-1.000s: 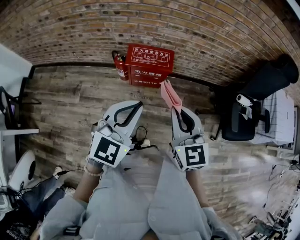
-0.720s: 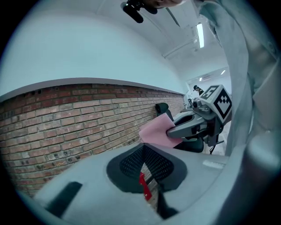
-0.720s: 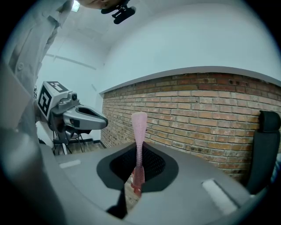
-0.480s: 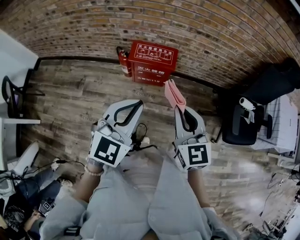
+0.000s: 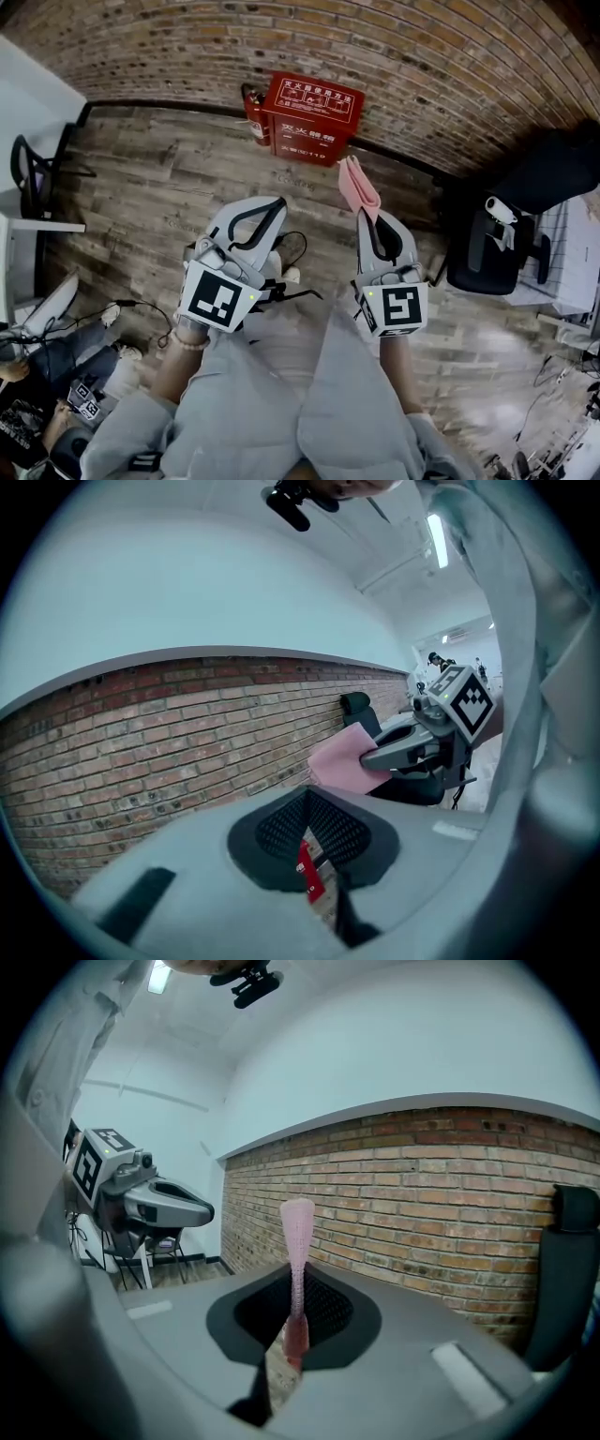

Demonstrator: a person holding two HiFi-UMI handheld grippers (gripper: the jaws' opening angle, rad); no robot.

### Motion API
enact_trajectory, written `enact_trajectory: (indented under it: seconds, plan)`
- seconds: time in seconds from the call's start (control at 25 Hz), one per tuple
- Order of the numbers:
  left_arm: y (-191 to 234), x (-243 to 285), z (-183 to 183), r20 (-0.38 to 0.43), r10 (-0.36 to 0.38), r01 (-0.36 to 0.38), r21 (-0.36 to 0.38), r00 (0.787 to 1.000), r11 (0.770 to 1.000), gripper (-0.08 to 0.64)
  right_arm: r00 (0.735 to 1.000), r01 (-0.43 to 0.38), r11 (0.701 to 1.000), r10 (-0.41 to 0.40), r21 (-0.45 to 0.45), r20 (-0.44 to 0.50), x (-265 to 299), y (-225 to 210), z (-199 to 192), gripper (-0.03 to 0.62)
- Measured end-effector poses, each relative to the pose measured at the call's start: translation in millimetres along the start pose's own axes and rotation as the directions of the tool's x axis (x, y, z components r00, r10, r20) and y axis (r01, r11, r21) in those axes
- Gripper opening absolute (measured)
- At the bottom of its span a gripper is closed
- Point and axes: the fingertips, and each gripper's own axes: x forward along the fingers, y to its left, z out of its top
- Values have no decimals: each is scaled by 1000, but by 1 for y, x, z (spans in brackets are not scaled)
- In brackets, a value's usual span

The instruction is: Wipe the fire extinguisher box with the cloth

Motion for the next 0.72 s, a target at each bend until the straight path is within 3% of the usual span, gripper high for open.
enact_trajectory:
  seconds: [0.32, 0.72]
  plan:
    - [24, 24, -2, 24, -12, 11, 9, 1000, 1000, -3, 999, 32, 999, -32, -2, 1, 22, -16, 3, 21]
    - [102, 81, -8, 37, -62, 62, 14, 997, 998, -3, 998, 65, 998, -65, 1, -3, 107, -42, 25, 20]
